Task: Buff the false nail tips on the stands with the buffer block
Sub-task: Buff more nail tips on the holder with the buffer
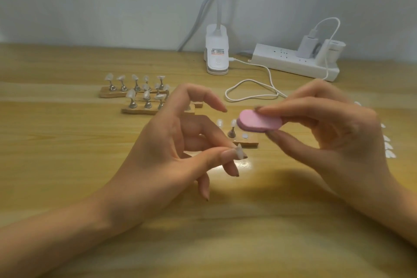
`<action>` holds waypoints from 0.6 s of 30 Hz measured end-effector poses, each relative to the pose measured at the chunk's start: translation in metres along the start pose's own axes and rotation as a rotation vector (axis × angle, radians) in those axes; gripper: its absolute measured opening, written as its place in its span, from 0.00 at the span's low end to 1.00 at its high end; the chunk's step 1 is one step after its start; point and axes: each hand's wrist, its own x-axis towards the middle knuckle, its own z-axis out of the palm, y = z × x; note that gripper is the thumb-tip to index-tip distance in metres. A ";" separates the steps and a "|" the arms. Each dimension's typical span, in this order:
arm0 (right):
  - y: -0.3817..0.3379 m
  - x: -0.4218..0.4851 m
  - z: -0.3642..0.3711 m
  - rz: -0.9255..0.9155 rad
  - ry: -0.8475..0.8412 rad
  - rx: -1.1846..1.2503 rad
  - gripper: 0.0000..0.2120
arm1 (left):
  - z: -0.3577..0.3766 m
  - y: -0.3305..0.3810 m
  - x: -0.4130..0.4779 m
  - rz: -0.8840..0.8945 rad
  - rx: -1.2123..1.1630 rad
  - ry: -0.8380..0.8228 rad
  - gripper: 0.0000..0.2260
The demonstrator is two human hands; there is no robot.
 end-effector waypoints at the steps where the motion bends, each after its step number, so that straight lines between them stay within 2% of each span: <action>1: -0.001 0.000 0.000 0.009 0.004 0.027 0.14 | 0.000 0.000 0.001 -0.005 -0.004 0.004 0.19; 5: -0.007 -0.004 0.007 -0.066 -0.068 0.019 0.12 | 0.000 0.000 0.002 -0.004 -0.005 -0.002 0.18; 15: -0.009 -0.004 0.010 -0.080 -0.072 -0.008 0.12 | 0.001 -0.001 0.002 -0.006 0.004 0.007 0.17; 18: -0.001 0.000 0.004 0.025 0.014 0.104 0.12 | -0.001 0.001 0.002 -0.014 0.033 0.049 0.17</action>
